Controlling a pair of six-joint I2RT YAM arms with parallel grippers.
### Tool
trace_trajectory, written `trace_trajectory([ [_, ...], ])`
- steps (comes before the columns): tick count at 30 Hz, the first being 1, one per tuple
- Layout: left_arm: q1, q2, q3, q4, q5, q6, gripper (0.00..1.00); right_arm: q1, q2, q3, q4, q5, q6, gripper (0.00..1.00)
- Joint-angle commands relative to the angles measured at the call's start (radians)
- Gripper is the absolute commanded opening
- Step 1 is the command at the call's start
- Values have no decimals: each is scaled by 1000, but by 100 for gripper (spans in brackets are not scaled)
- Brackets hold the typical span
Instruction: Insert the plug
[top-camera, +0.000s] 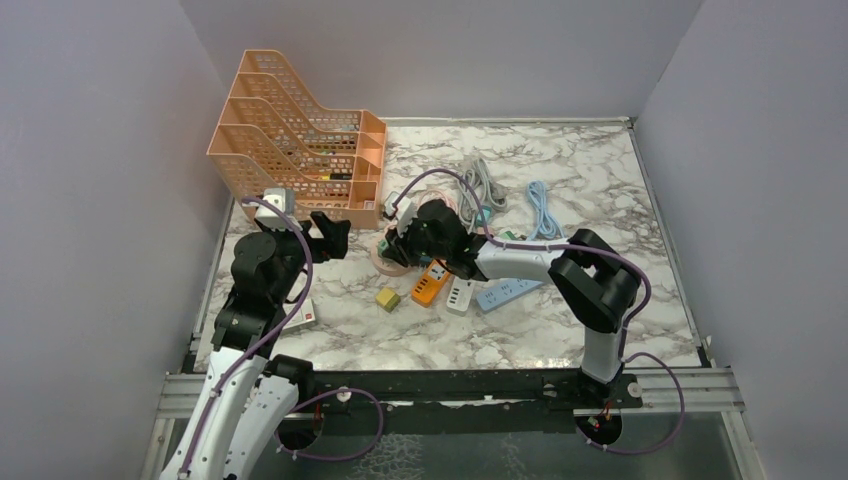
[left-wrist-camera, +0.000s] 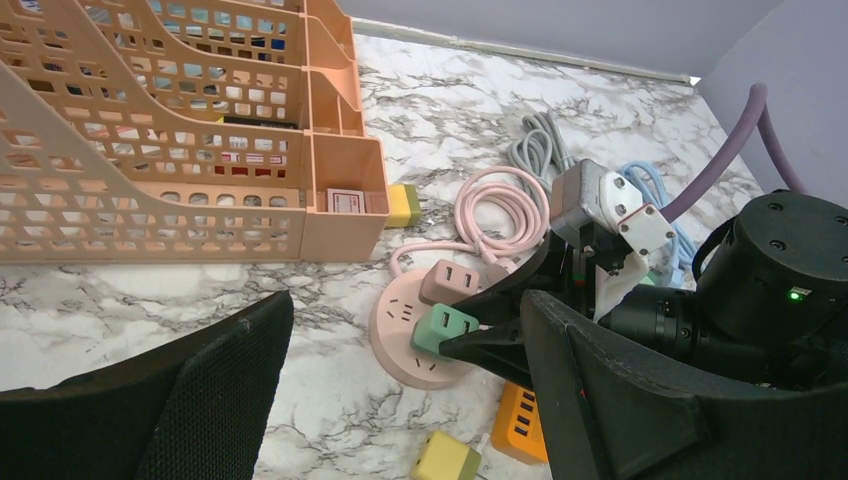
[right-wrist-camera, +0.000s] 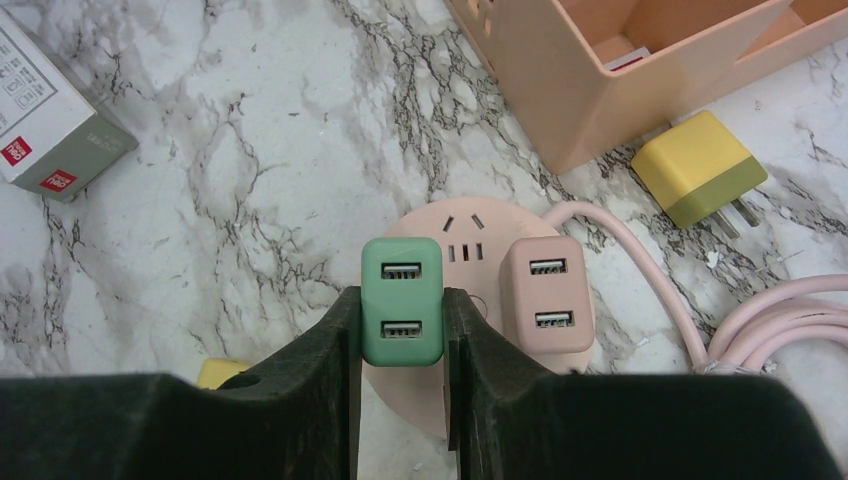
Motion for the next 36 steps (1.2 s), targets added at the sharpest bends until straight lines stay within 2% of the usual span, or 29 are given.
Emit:
trace_trajectory([
  [1, 0, 0, -3, 19, -16, -1, 86, 7, -1, -44, -90, -2, 21, 1],
  [12, 0, -3, -3, 7, -20, -1, 86, 7, 11, -38, -115, 55, -26, 1],
  [18, -1, 13, -5, 6, -19, -3, 86, 7, -1, -72, -66, 77, -51, 1],
  [22, -1, 28, -2, 7, -26, -2, 86, 7, 33, -18, -169, 107, -62, 1],
  [31, -1, 24, 0, -10, -62, 2, 86, 7, 110, -67, -163, 113, -38, 1],
  [36, 0, 24, 6, -12, -62, 5, 86, 30, 190, -30, -271, 144, -19, 1],
])
